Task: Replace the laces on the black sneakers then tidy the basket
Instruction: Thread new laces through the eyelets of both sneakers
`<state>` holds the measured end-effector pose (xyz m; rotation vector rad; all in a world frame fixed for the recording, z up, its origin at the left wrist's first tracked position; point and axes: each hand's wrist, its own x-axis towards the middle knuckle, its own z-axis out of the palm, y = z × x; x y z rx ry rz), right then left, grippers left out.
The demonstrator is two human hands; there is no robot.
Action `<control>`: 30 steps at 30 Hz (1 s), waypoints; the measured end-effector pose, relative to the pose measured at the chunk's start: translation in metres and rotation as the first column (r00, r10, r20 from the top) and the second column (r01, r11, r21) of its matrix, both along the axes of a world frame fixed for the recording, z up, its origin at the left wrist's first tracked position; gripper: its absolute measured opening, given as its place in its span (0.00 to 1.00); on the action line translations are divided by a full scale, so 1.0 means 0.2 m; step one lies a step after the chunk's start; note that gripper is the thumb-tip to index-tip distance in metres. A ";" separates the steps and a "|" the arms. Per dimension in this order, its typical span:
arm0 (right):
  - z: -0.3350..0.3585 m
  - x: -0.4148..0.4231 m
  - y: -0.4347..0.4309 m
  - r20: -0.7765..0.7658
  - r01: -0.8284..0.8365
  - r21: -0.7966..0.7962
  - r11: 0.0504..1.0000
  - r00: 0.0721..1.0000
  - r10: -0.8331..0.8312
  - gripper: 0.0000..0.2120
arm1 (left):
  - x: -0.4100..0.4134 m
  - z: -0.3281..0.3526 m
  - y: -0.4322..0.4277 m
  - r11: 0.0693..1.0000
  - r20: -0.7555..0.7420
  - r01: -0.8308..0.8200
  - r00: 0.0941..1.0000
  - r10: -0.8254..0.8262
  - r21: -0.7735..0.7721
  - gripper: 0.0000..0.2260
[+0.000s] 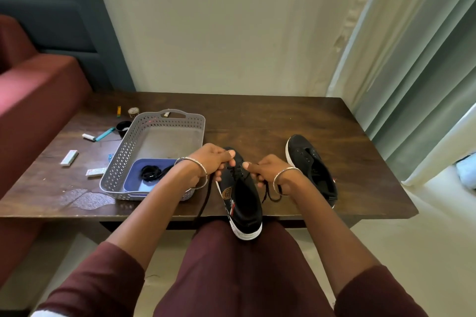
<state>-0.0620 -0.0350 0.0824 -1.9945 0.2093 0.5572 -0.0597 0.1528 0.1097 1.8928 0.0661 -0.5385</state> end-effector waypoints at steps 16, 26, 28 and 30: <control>0.57 -0.03 -0.03 0.084 0.086 0.257 0.963 0.990 -0.111 0.06 | -0.06 0.53 -0.04 0.999 0.281 0.013 0.960 0.000 -0.043 0.15; 0.86 -0.05 -0.06 0.259 0.079 0.435 0.897 0.943 -0.209 0.10 | -0.13 0.82 -0.08 0.914 0.294 -0.008 0.946 0.138 -0.406 0.11; 0.93 -0.06 -0.06 0.302 0.059 0.465 0.883 0.928 -0.221 0.12 | -0.13 0.87 -0.07 0.919 0.347 0.007 0.927 0.141 -0.393 0.12; 1.00 -0.08 -0.06 0.362 0.031 0.472 0.881 0.905 -0.225 0.13 | -0.14 0.94 -0.07 0.927 0.398 0.021 0.907 0.140 -0.375 0.13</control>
